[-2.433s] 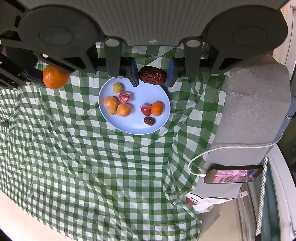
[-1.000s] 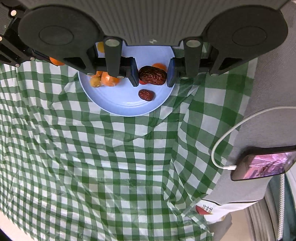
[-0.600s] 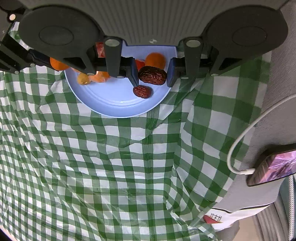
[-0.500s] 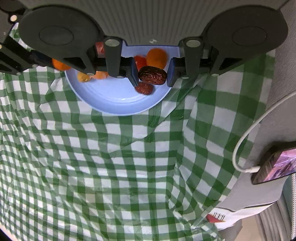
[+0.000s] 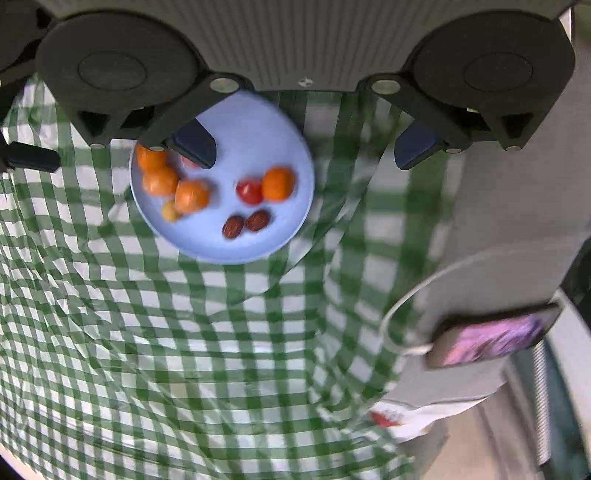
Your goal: Organize fruits
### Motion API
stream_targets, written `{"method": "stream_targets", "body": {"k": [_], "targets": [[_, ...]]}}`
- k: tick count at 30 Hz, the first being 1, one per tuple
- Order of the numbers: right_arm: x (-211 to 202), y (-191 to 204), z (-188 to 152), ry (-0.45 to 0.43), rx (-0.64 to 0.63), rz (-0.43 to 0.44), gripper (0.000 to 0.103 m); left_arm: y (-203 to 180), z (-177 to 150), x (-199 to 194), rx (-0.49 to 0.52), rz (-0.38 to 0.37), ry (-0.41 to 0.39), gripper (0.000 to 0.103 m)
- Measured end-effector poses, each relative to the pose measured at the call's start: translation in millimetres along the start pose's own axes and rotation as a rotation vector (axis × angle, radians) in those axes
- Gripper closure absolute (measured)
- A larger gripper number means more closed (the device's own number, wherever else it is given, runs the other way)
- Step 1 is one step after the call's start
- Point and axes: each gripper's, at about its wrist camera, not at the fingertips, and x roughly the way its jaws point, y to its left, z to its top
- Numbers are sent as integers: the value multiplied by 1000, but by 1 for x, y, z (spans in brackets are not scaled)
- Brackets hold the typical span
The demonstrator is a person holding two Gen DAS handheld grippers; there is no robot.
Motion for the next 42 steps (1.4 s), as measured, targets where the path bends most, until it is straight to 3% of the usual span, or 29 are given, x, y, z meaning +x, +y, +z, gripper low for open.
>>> {"method": "stream_targets", "body": {"k": [6, 11, 21, 42], "targets": [[-35, 7, -14, -82, 11, -59, 1, 1, -28, -30, -17, 43, -5, 0], [-63, 11, -27, -154, 6, -83, 1, -3, -41, -59, -15, 40, -56, 0], [-88, 23, -41, -205, -22, -91, 1, -13, -57, -85, -7, 38, -91, 0], [-86, 26, -45, -192, -23, -94, 1, -13, -56, -84, 19, 49, -91, 0]]}}
